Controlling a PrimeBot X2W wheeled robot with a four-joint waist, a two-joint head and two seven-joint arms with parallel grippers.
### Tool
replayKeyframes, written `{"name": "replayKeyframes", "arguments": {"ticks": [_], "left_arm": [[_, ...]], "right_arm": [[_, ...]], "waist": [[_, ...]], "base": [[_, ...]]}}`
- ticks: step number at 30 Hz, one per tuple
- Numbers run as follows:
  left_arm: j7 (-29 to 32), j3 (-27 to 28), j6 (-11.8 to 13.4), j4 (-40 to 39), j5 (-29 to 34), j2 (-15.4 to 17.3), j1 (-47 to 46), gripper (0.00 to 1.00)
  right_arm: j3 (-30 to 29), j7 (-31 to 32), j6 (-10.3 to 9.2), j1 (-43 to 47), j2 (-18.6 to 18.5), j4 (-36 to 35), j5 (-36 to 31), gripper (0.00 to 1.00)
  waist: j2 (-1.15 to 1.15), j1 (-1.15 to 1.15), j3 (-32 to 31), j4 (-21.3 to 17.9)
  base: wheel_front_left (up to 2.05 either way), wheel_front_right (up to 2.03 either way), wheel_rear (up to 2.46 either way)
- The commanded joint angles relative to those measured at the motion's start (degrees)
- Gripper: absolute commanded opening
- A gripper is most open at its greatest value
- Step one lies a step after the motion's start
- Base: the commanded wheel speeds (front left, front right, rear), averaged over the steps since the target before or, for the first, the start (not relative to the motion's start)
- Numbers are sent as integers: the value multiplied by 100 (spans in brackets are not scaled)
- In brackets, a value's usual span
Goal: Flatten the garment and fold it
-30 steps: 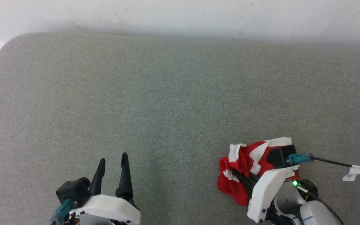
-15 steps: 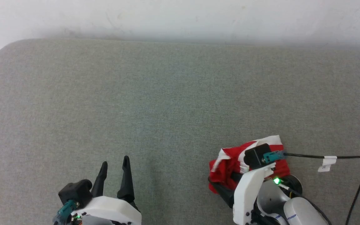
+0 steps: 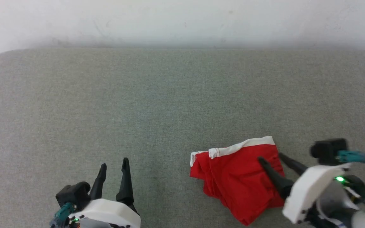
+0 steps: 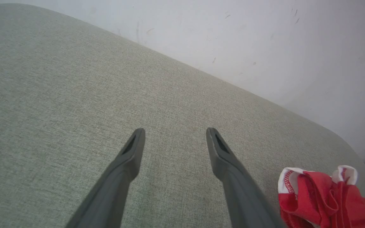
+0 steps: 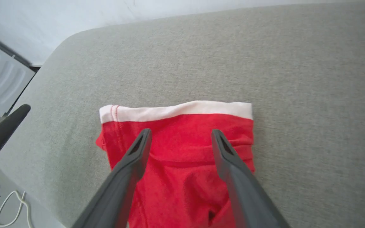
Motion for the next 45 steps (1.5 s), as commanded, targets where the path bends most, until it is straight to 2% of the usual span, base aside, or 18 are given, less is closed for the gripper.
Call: {"name": "replayKeyframes", "arguments": {"ticks": [1, 6, 10, 31, 32, 33, 34, 35, 45], "left_arm": [[1, 10, -4, -17, -16, 27, 27, 100], [37, -14, 14, -61, 4, 54, -5, 100], [70, -58, 9, -74, 22, 54, -62, 100], [134, -149, 25, -109, 68, 72, -244, 100], [134, -148, 30, -116, 70, 75, -247, 100], [136, -151, 34, -122, 72, 76, -252, 100], [138, -155, 36, -126, 73, 75, -258, 100], [139, -160, 38, -129, 73, 73, -262, 100], [95, -109, 79, -165, 58, 98, -199, 100]], "right_arm": [[-65, -16, -4, 64, 5, -49, -17, 100], [-702, 19, -4, 282, 5, -223, -164, 100], [-822, 62, -4, 233, 5, -33, -249, 100], [-546, 225, -4, -524, 5, 1650, -496, 100], [-535, 263, -4, -537, 5, 1724, -453, 88], [-536, 293, -4, -552, 5, 1791, -407, 47], [-559, 298, -4, -569, 5, 1849, -378, 26], [-570, 297, -4, -587, 5, 1901, -366, 0], [-847, -31, -4, -804, 5, 2209, -442, 0]], "waist": [[0, 0, 16, -16], [0, 0, 84, -48], [0, 0, 146, -29], [0, 0, 400, 437], [0, 0, 408, 446], [0, 0, 415, 458], [0, 0, 419, 469], [0, 0, 421, 477], [0, 0, 297, 380]], "base": [[0, 0, 0], [0, 0, 0], [0, 0, 0], [0, 0, 0], [0, 0, 0], [0, 0, 0], [0, 0, 0], [0, 0, 0], [0, 0, 0]]}}
